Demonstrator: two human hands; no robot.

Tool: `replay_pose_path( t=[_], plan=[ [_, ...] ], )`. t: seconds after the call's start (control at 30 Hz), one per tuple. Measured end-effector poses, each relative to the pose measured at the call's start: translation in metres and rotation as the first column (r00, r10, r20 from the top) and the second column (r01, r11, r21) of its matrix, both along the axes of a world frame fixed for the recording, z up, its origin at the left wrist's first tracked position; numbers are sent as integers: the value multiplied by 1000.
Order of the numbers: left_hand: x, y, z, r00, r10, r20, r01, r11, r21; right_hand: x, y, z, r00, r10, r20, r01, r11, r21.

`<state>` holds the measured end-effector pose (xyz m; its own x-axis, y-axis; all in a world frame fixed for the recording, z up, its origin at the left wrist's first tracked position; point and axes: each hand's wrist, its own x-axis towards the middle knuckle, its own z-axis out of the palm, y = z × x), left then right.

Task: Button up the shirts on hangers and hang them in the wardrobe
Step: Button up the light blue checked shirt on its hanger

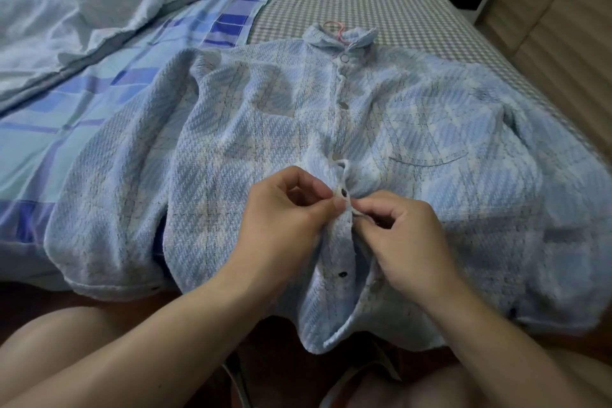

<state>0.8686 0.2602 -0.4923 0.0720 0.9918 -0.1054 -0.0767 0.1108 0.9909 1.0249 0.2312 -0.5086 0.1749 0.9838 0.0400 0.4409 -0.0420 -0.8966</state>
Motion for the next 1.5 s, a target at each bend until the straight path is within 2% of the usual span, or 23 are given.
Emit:
replay_pose_path(
  t=[0.07,0.13,0.37,0.5,0.83,1.03,1.17,1.3,1.5],
  plan=[
    [0,2,0,1000,-2,9,2,1000,0,-3,1,2,987,-81,-142,79,997,-19],
    [1,3,-1,1000,-20,11,20,1000,-21,-2,4,5,967,-124,-222,127,992,1],
    [0,3,-6,999,-32,14,33,998,-49,0,-2,14,1000,-21,0,21,994,103],
    [-1,2,-5,999,-37,-22,36,999,-21,0,0,11,994,-30,108,16,991,132],
    [0,6,-5,999,-28,-31,27,999,-38,-4,-2,7,998,-44,41,34,975,221],
    [2,5,-6,998,-26,-62,24,999,-26,-3,-2,6,986,-59,154,19,969,248],
    [1,5,-7,996,-13,-85,11,1000,-20,-5,-2,4,965,-65,254,-20,947,320],
    [2,5,-8,990,-9,-143,8,1000,-4,-7,-3,2,897,-73,435,-109,918,380],
    [4,8,-14,960,-17,-279,37,997,69,-6,-8,7,803,-90,590,-196,894,404]
  ],
)
